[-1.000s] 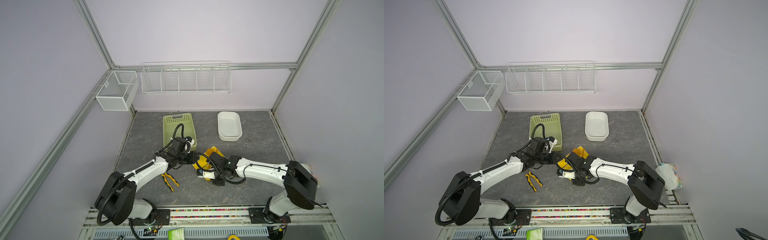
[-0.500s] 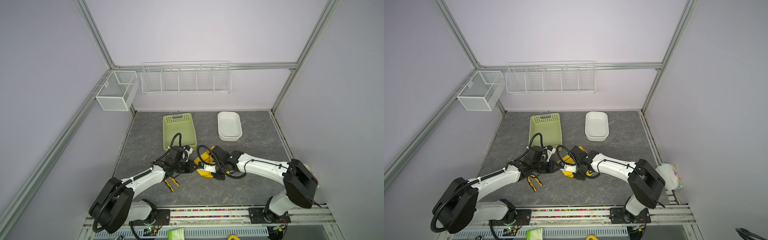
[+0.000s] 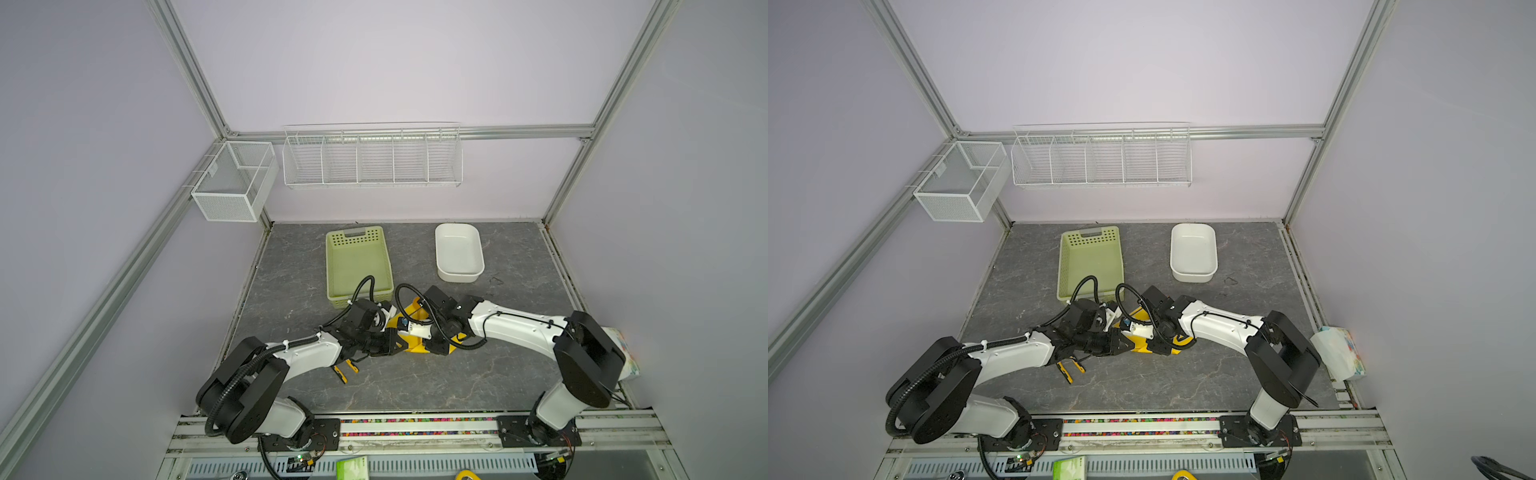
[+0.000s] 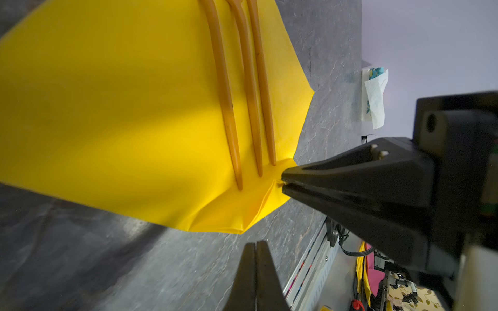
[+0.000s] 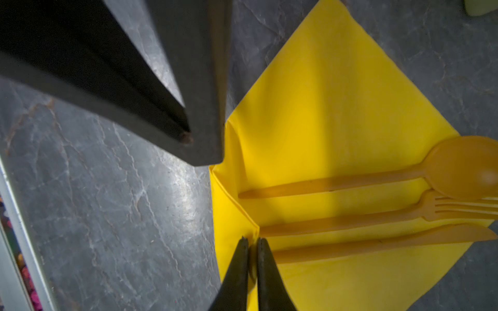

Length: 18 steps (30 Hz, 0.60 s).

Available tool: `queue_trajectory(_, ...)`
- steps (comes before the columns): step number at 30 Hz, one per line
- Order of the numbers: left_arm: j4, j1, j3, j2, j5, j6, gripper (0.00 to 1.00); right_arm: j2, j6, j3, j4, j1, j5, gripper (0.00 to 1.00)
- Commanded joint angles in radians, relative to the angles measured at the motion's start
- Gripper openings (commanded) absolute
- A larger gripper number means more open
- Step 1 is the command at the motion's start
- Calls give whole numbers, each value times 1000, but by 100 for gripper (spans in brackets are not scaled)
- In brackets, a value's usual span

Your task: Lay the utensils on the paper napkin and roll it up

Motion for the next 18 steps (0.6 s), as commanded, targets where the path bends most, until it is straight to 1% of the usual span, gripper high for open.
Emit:
queue_trajectory(1, 105, -20, -17, 23, 34, -49, 0, 18, -8, 24, 14, -9, -30, 12)
queue_trajectory(7, 142, -20, -31, 49, 39, -75, 0, 22, 5, 29, 29, -18, -28, 12)
queue_trajectory(13, 221, -20, -71, 68, 32, -131, 0, 21, 15, 25, 47, -27, -39, 12)
queue_trajectory(18, 194, -20, -74, 57, 16, -128, 0, 14, 27, 12, 68, -31, -53, 12)
